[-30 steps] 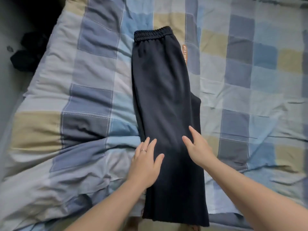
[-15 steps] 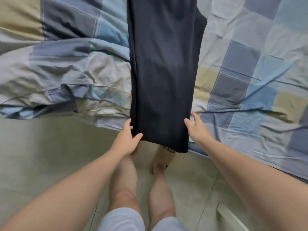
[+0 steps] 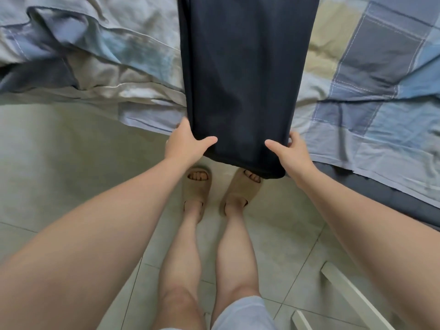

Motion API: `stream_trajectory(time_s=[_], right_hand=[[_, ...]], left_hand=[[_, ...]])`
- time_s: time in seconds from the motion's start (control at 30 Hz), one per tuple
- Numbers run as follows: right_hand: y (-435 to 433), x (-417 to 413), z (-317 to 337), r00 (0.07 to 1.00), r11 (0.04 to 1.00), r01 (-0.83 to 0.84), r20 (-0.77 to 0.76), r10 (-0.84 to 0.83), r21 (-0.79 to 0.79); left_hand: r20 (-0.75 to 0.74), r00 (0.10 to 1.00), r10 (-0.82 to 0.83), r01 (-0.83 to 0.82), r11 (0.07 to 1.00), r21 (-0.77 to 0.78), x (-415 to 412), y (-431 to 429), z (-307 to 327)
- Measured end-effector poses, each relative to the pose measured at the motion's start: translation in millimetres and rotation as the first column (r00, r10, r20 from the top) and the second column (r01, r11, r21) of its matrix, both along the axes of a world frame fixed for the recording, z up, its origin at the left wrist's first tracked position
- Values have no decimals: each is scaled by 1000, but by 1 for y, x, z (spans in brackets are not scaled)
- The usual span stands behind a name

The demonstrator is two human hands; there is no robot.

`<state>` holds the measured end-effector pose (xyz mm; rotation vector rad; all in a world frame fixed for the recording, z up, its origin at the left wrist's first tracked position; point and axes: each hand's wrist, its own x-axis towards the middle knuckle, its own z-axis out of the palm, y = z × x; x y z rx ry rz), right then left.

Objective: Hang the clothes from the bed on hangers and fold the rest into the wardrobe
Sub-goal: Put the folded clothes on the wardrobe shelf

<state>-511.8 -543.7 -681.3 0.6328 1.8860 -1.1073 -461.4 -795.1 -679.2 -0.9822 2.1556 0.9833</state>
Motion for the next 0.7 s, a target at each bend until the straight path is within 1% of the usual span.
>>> stream_trajectory(time_s=[0.07, 0.17, 0.23, 0.33, 0.43, 0.5, 0.57, 0.6, 0.7], right_hand=[[2, 6, -5, 998, 998, -47, 30, 49, -48], [2, 21, -6, 992, 990, -112, 42, 116, -86], [5, 36, -3, 990, 990, -121, 60, 126, -78], [9, 66, 7, 980, 987, -152, 123, 158, -56], [12, 101, 21, 973, 990, -139, 184, 138, -10], [11, 120, 33, 972, 996, -87, 223, 81, 17], [8, 133, 46, 973, 998, -42, 227, 31, 44], [6, 136, 51, 976, 997, -34, 216, 20, 64], [-1, 135, 59, 983, 993, -29, 181, 7, 119]], left_hand=[[0, 1000, -8, 8, 1000, 28, 8, 4, -5], [38, 998, 49, -54, 988, 143, 28, 15, -6], [120, 991, 59, -82, 978, 193, 49, 23, -6], [273, 961, 39, -101, 971, 215, 82, 32, 2], [360, 930, 67, -179, 941, 287, 111, 37, 17], [391, 906, 160, -299, 897, 326, 123, 40, 32], [397, 882, 253, -397, 853, 340, 131, 39, 47], [392, 878, 274, -417, 840, 347, 133, 37, 53], [390, 891, 233, -381, 851, 363, 135, 29, 66]])
